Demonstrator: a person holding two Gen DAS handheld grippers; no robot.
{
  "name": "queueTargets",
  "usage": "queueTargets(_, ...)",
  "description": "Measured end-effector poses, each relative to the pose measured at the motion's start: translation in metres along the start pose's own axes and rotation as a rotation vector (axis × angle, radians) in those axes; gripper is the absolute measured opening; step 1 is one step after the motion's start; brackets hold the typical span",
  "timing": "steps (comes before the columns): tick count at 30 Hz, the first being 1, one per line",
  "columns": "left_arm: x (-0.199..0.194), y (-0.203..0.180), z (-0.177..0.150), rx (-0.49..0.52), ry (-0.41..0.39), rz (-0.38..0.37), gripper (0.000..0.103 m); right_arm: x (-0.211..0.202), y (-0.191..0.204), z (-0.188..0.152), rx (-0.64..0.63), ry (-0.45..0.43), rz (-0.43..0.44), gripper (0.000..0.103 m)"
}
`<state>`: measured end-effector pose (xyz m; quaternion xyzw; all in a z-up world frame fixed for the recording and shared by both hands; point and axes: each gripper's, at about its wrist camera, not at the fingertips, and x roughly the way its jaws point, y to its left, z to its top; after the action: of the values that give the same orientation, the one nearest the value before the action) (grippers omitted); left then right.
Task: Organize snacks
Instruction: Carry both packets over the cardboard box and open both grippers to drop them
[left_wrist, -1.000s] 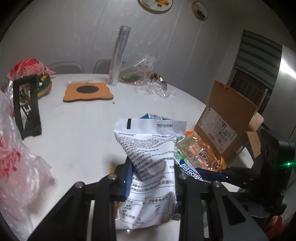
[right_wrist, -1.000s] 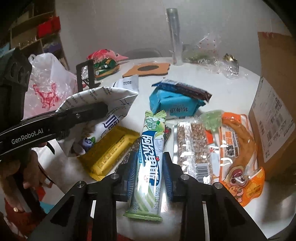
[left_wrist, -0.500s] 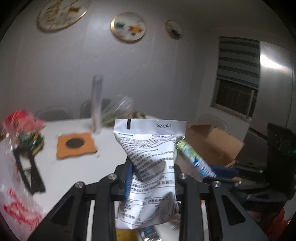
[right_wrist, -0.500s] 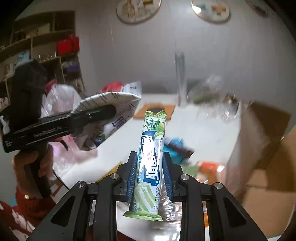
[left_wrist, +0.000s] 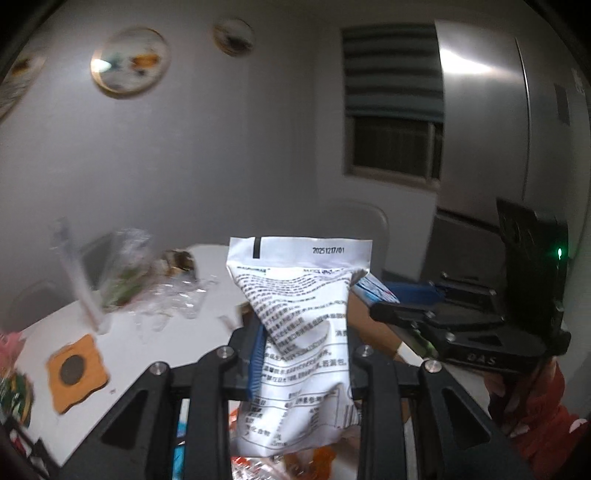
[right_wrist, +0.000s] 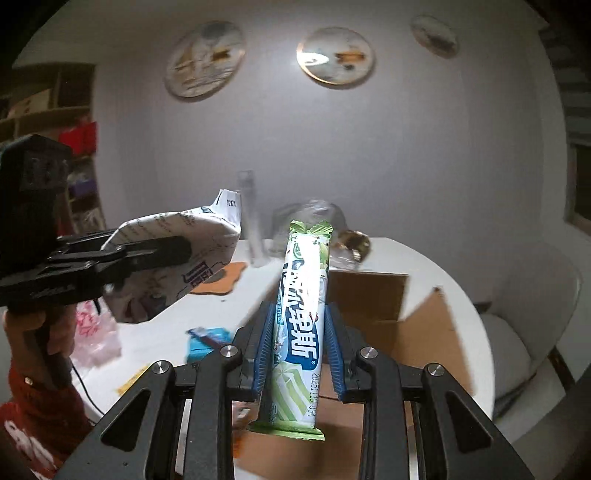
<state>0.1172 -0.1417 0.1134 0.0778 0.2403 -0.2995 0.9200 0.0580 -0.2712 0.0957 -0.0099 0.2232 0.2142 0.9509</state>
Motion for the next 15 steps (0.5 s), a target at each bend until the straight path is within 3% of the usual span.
queueTargets(9,0.081,0.002,0.019,0.038,0.19,-0.036,0.026,0.015,-0.059,0.018,0.026,0.082,-0.062,0.023)
queueTargets(15,0.106,-0.001,0.015,0.055,0.255,-0.045,0.026,0.021,-0.075,0.033,0.026,0.111,-0.054,0.023)
